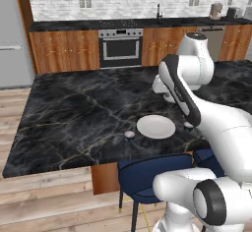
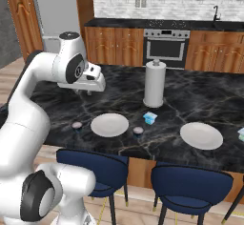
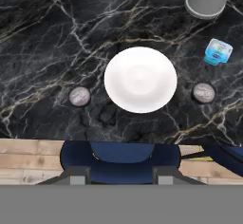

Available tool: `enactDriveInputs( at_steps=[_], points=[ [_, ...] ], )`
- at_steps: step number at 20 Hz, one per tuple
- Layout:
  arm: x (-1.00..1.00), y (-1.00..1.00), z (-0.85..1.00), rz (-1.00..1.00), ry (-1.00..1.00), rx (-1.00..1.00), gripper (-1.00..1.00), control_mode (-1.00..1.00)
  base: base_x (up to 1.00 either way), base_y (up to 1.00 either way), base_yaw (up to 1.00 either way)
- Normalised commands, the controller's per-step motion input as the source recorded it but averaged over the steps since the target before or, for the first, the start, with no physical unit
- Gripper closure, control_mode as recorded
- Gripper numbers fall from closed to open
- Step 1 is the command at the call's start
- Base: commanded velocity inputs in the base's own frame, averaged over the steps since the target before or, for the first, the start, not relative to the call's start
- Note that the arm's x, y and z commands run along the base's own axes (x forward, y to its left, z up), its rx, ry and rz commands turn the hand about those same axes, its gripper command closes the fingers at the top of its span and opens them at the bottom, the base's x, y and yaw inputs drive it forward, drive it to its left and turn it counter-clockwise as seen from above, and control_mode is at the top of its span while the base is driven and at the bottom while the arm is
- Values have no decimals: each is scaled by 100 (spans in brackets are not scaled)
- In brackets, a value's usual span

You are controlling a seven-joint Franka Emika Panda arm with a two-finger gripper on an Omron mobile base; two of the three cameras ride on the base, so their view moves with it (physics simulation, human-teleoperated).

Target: Place two yogurt containers on each plate.

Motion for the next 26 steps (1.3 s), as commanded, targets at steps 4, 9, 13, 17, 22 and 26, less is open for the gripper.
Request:
enactDriveInputs(
  at_steps=[4, 9, 13, 17, 22, 26],
  points=[
    [-43, 0, -7, 0, -4, 0, -100, -100, 0, 0, 0],
    [-69, -3, -23, 1, 4, -1, -100, -100, 0, 0, 0],
    [-13, -63, -50, 0, 12, -1, -100, -100, 0, 0, 0],
    [19, -84, -63, -4, 21, 0, -100, -100, 0, 0, 0],
    [47, -78, -63, -5, 17, 0, -100, -100, 0, 0, 0],
    [61, -45, -47, -6, 19, 0, -100, -100, 0, 0, 0]
  ],
)
